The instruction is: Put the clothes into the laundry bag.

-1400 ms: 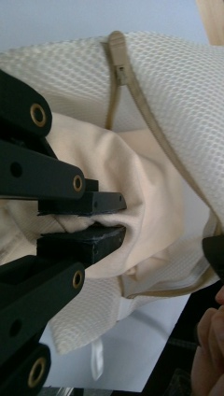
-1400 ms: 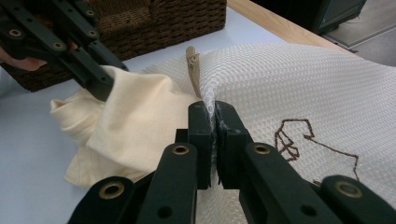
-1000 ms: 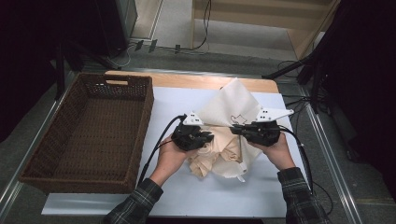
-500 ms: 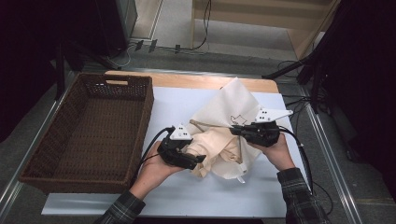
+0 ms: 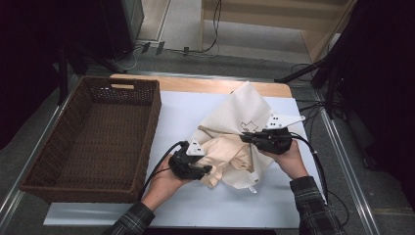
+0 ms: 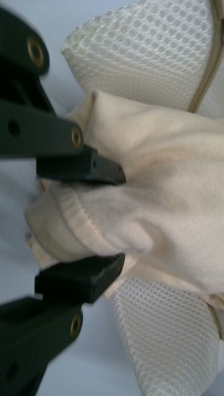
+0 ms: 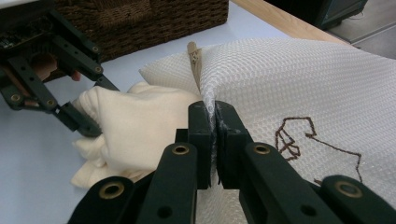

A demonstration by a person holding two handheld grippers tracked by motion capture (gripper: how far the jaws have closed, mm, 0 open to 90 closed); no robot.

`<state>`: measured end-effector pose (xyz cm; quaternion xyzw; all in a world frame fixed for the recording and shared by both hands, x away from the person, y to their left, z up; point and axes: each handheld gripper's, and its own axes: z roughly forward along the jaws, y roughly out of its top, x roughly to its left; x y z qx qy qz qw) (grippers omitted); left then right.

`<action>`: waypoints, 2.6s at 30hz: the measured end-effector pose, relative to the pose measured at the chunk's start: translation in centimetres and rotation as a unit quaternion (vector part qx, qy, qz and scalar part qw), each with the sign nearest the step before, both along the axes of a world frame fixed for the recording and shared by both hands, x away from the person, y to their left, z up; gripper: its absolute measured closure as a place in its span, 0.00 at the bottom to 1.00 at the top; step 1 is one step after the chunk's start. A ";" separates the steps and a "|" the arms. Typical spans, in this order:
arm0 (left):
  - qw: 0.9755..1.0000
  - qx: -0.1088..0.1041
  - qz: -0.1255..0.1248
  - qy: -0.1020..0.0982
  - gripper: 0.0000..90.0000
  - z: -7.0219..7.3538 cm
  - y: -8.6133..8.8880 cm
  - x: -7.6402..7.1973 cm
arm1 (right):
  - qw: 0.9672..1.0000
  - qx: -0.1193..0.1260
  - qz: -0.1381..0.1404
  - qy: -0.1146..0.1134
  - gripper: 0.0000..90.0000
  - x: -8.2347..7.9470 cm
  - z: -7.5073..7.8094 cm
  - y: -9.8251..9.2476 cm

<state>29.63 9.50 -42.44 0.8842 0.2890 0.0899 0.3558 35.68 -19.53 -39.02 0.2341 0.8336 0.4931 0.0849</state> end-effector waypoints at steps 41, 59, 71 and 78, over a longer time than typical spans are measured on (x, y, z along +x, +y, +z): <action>0.995 -0.083 0.041 -0.036 0.88 1.2 -6.0 5.5 | 1.000 0.011 0.003 -0.008 0.97 -0.2 0.7 -0.1; 0.994 -0.074 0.059 -0.054 0.88 0.3 -7.3 7.3 | 1.000 0.011 0.003 -0.007 0.97 -0.3 0.9 0.0; 0.993 -0.067 0.074 -0.069 0.87 -0.4 -8.0 8.3 | 1.000 0.005 0.002 -0.004 0.97 -0.3 0.4 0.3; 0.993 -0.069 0.066 -0.063 0.79 0.0 -7.6 7.9 | 1.000 0.008 0.011 0.005 0.97 -0.1 0.3 0.4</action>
